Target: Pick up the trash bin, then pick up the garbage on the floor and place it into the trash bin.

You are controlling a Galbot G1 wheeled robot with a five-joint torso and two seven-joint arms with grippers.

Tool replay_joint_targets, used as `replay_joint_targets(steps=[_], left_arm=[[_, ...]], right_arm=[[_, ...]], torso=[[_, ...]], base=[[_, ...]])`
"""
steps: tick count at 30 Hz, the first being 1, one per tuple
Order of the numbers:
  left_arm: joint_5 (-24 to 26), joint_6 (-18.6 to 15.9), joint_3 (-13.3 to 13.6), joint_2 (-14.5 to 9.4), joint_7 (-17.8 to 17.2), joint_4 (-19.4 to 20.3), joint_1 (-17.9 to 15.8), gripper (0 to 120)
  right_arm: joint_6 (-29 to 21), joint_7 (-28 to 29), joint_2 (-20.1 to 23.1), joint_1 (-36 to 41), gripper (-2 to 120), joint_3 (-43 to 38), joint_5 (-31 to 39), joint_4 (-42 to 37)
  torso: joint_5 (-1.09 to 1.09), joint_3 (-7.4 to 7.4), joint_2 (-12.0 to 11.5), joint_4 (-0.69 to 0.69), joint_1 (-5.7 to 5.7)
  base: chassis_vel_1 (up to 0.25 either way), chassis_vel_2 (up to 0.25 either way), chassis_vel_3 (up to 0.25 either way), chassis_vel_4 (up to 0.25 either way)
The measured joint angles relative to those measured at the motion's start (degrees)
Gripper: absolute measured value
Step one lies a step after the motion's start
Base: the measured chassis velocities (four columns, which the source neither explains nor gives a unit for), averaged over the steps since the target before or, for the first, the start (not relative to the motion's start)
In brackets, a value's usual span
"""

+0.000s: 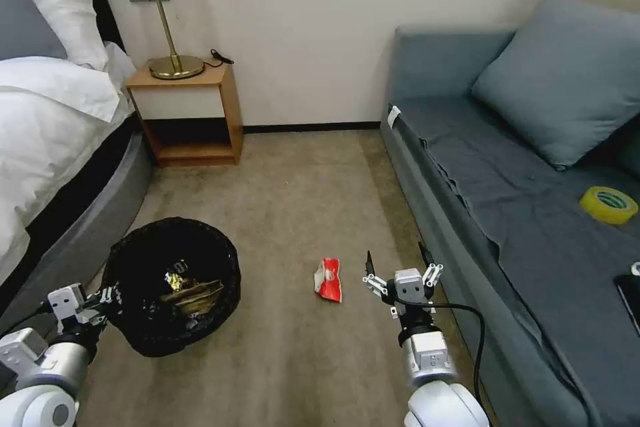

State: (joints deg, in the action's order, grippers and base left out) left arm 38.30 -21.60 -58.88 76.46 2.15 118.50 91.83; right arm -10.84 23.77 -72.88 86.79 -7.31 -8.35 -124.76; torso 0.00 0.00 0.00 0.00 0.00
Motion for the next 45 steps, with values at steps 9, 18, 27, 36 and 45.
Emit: replay_joint_targets(steps=[9,18,27,36,45], left_arm=[[0.4,0.0,-0.2,0.1,0.0,0.5,0.1,4],[0.7,0.0,-0.6,-0.1,0.0,0.4,0.0,4],[0.9,0.0,-0.6,-0.3,0.1,-0.2,0.1,4],[1.2,0.2,-0.5,-0.8,0.2,-1.0,-0.4,4],[1.0,0.4,0.2,-1.3,0.4,-1.9,-1.1,4]], right_arm=[[0.5,-0.4,-0.2,0.2,100,0.3,-0.3,0.1],[0.5,-0.8,-0.1,-0.1,100,0.6,-0.2,0.5],[1.5,-1.9,0.4,-0.7,100,2.0,0.4,2.0],[-3.1,-2.6,4.5,-9.7,100,9.0,12.1,7.4],[-14.9,4.9,11.8,-28.9,100,21.5,41.3,13.2]], torso=[[0.0,0.0,0.0,0.0,0.0],[0.0,0.0,0.0,0.0,0.0],[-0.01,0.0,0.0,-0.01,0.0],[0.0,0.0,0.0,0.0,0.0],[0.0,0.0,0.0,0.0,0.0]], base=[[-0.117,0.106,0.105,-0.099],[-0.131,0.14,0.126,-0.123],[-0.119,0.108,0.121,-0.11],[-0.022,0.024,0.021,-0.013],[0.0,0.0,0.0,0.0]])
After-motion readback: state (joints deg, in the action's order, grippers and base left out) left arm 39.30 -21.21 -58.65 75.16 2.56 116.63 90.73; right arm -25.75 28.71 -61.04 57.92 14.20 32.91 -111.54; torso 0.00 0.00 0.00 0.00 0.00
